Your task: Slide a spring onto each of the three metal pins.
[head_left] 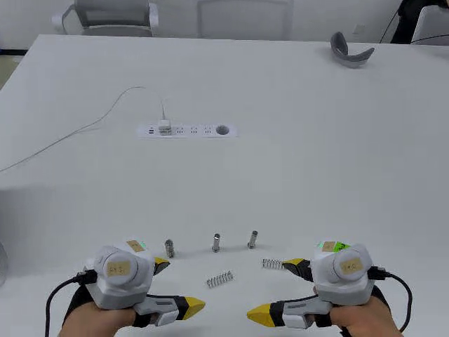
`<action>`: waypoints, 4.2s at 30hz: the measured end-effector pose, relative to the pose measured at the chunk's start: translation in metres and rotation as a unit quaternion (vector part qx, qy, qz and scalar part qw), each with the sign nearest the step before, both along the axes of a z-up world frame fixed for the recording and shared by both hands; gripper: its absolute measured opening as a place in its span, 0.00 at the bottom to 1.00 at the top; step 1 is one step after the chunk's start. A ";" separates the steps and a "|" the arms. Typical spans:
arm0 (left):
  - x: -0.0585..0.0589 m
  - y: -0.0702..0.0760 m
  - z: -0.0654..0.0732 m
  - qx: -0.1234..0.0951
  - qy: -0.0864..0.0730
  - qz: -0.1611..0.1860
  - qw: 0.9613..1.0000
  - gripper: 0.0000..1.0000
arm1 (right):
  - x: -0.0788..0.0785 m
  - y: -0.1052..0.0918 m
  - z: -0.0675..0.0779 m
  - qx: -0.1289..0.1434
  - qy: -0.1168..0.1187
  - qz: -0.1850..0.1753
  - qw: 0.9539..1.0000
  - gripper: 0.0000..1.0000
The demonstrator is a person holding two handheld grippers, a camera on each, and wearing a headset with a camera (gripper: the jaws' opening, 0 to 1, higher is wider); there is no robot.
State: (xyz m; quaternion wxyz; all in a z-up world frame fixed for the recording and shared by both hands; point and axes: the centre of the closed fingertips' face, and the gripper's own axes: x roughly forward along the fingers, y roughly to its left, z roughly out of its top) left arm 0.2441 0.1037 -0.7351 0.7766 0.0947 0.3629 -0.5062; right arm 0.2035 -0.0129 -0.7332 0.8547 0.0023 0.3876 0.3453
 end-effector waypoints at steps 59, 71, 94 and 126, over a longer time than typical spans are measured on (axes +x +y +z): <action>0.007 -0.048 -0.066 0.074 -0.014 -0.041 0.996 0.14 | -0.024 0.009 -0.005 0.006 0.025 0.002 1.000 0.86; 0.009 -0.048 -0.066 0.077 -0.009 -0.027 0.997 0.11 | -0.023 0.009 -0.003 0.013 0.024 -0.004 1.000 0.86; -0.011 -0.002 -0.039 0.062 -0.003 -0.006 0.998 0.11 | -0.024 0.016 0.000 0.034 0.020 -0.008 0.999 0.85; -0.033 0.022 0.018 0.024 -0.008 0.000 1.000 0.11 | -0.013 0.048 0.022 0.095 0.022 0.018 0.995 0.77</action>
